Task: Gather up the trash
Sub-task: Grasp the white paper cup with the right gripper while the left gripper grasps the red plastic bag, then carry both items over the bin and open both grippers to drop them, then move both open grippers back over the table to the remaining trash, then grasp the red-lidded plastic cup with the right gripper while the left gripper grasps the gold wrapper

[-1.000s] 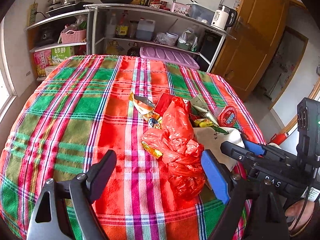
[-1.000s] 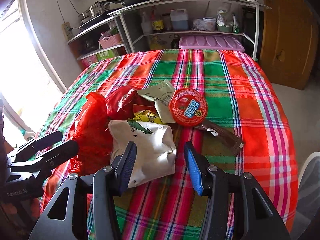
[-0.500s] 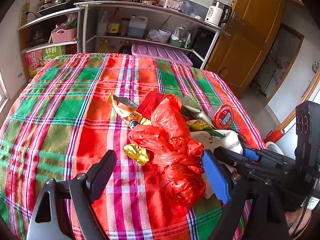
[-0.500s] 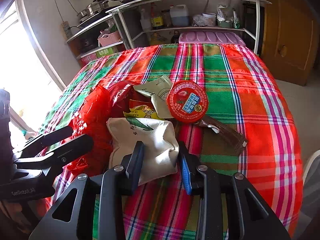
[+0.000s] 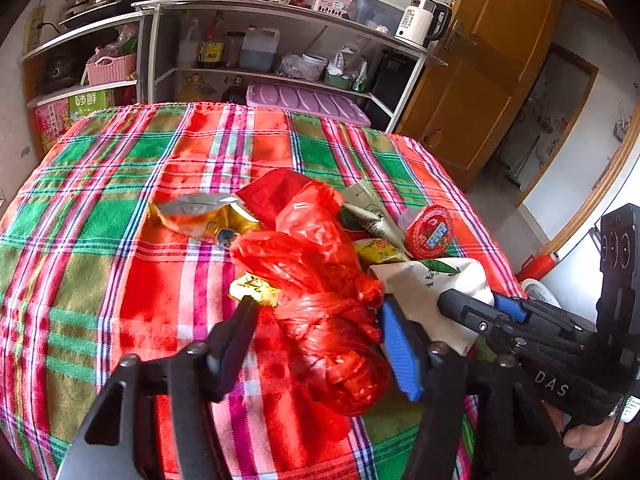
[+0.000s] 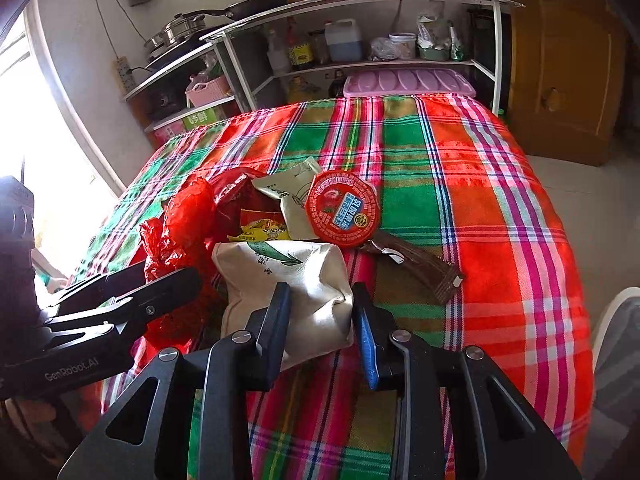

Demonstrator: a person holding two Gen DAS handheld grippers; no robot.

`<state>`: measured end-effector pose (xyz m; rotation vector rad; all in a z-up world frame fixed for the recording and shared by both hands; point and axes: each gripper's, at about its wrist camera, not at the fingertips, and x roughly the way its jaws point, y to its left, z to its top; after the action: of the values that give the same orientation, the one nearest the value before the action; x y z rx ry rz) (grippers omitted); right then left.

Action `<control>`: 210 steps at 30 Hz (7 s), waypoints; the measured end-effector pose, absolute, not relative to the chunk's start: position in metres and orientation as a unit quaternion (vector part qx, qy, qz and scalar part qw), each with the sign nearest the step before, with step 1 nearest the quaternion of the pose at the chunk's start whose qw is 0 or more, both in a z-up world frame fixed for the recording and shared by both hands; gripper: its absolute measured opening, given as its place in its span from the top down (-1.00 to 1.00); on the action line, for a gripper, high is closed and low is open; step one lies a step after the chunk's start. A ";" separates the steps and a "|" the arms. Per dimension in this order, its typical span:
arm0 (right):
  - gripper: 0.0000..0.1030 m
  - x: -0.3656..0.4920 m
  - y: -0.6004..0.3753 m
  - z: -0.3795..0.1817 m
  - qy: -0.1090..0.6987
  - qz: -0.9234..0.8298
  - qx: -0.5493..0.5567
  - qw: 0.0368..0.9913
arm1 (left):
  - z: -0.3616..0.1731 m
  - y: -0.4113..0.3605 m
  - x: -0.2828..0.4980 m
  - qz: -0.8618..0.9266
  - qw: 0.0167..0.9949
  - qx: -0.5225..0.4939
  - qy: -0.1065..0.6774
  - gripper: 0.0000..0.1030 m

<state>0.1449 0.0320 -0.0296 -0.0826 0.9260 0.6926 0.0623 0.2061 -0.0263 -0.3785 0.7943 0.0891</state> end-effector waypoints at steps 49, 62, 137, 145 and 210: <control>0.47 0.112 -0.084 0.019 0.381 0.256 0.029 0.888 | 0.027 0.123 0.041 0.018 0.936 -0.077 0.344 -0.04; 0.47 0.104 -0.163 0.034 0.360 0.188 0.060 0.912 | 0.040 0.059 0.065 -0.042 0.939 -0.040 0.338 -0.04; 0.12 0.120 -0.297 -0.006 0.401 0.010 0.063 0.914 | 0.014 -0.078 0.123 -0.143 0.908 0.000 0.394 -0.43; 0.12 0.118 -0.266 0.008 0.387 0.040 0.048 0.920 | 0.023 -0.042 0.109 -0.118 0.918 -0.017 0.377 -0.43; 0.04 0.196 0.079 -0.025 0.407 0.279 -0.101 0.864 | -0.030 0.281 0.094 0.144 0.891 -0.158 0.401 -0.63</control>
<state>0.1964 0.0786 -0.0253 -0.2112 0.8542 0.5857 0.0935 0.2811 -0.0299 -0.3283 0.8329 0.2983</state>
